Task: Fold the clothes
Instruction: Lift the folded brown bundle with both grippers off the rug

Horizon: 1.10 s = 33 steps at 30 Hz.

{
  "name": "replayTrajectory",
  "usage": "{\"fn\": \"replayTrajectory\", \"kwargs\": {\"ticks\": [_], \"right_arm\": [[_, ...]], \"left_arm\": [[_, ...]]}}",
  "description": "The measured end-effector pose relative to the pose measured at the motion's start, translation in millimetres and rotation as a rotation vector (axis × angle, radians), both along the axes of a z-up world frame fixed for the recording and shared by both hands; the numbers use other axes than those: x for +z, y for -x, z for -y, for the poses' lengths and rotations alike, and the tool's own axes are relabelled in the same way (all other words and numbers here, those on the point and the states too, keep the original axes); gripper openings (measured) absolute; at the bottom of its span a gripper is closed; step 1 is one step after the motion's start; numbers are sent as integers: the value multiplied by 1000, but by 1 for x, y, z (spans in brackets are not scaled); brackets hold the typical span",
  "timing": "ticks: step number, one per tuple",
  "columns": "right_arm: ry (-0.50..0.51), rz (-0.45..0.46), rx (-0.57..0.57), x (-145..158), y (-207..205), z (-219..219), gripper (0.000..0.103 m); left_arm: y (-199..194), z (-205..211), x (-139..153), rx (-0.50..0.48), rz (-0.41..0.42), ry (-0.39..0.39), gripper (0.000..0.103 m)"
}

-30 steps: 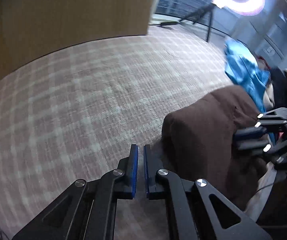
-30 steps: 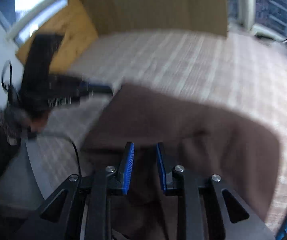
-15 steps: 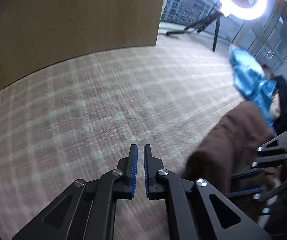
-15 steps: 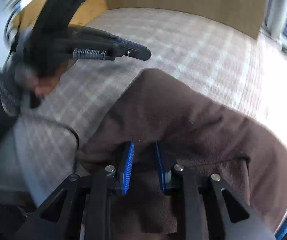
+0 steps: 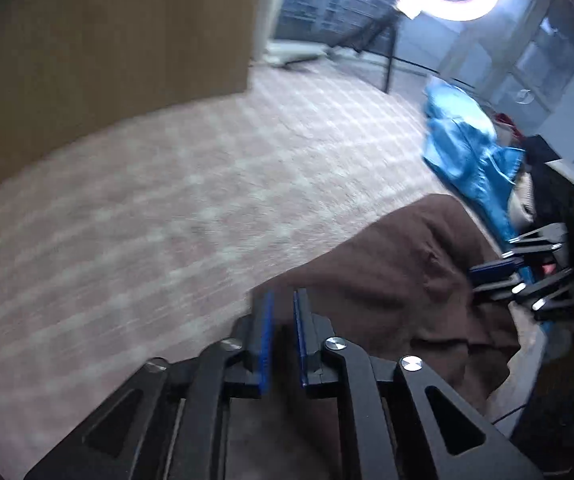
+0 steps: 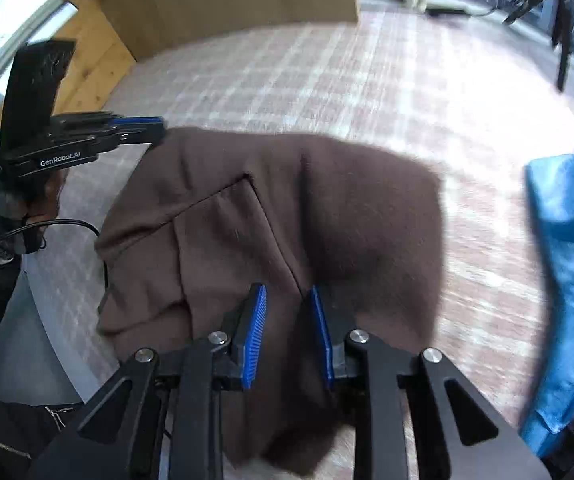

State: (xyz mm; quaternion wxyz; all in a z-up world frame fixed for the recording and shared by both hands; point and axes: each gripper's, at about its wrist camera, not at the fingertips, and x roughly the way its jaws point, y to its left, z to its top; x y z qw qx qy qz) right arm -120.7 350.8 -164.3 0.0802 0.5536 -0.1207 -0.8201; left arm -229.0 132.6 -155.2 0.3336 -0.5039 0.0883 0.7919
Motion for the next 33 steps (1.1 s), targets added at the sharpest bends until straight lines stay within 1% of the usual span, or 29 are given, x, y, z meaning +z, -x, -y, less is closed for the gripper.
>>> {"fn": "replayTrajectory", "kwargs": {"ticks": [1,2,3,4,6,7,8,10,12,15,17,19,21,23,26,28,29,30,32,33], "right_arm": [[-5,-31,-18,8,-9,-7,31],[-14,-58,-42,15,-16,-14,50],[-32,-83,-79,19,-23,-22,60],[-53,-101,-101,20,-27,-26,72],[-88,-112,-115,16,-32,-28,72],[-94,-98,-120,10,-31,-28,72],[-96,-79,-124,4,-29,-31,73],[-66,-41,-132,-11,-27,-34,73],[-26,-3,-140,-25,-25,-38,72],[36,15,-144,-36,-30,-43,72],[68,36,-146,-44,-31,-46,72],[85,64,-153,-51,-33,-43,72],[89,65,-142,-53,-35,-35,69],[92,60,-126,-56,-36,-27,52],[96,46,-104,-57,-37,-21,43],[104,30,-93,-59,-34,-15,39],[111,22,-88,-60,-33,-12,34],[119,14,-81,-60,-34,-12,32],[135,-1,-71,-59,-36,-14,25],[143,-7,-75,-60,-35,-15,23]], "left_arm": [[-11,8,4,27,2,1,41],[-22,15,8,54,4,2,53],[-33,22,8,75,28,-8,55],[-43,27,4,92,70,-25,55],[-56,29,-11,128,161,-56,56],[-58,30,-20,152,200,-71,56],[-59,31,-28,176,234,-85,56],[-60,28,-47,209,300,-86,56],[-61,23,-57,224,308,-66,56],[-63,16,-58,238,301,-64,56],[-65,12,-58,248,312,-55,56],[-67,7,-60,265,318,-29,56],[-68,1,-61,279,314,-2,57],[-71,-2,-61,284,292,19,57],[-74,-4,-61,289,276,20,57],[-75,-4,-61,291,266,17,55],[-76,-4,-61,290,266,8,48],[-76,-4,-61,286,268,-7,42],[-82,-9,-59,286,246,-23,35],[-85,-11,-58,288,231,-27,31]]}}
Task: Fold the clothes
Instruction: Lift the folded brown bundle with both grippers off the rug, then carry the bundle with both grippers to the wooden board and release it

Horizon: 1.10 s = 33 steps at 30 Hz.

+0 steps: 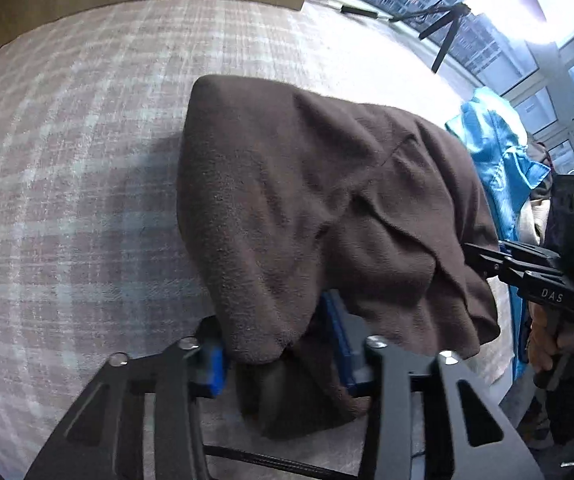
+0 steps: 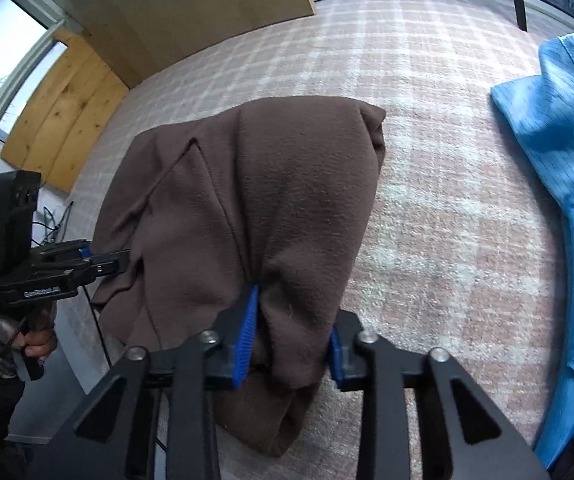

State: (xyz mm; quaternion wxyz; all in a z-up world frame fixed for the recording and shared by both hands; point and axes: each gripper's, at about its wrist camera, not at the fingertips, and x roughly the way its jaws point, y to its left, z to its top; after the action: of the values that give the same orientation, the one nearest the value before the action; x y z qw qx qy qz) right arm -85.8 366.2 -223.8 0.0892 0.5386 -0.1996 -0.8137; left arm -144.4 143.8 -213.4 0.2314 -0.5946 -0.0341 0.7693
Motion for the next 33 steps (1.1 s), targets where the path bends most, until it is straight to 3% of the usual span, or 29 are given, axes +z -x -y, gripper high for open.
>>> {"fn": "replayTrajectory", "kwargs": {"ticks": [3,6,14,20,27,30,33], "right_arm": [[21,-20,-13,1,2,-2,19],[24,-52,-24,12,-2,-1,18],[7,-109,-82,42,-3,9,17],[-51,-198,-71,77,8,32,17],[-75,-302,7,105,87,101,17],[-55,-334,45,102,148,153,17],[-52,-342,81,92,202,202,17]], "left_arm": [[-4,-1,3,22,-24,-9,20],[-4,10,8,46,-19,-64,16],[-4,26,29,-13,-64,-148,14],[22,65,78,-37,-183,-154,14],[70,160,122,47,-327,-68,14],[100,212,127,107,-379,6,14],[132,254,117,156,-372,68,14]]}}
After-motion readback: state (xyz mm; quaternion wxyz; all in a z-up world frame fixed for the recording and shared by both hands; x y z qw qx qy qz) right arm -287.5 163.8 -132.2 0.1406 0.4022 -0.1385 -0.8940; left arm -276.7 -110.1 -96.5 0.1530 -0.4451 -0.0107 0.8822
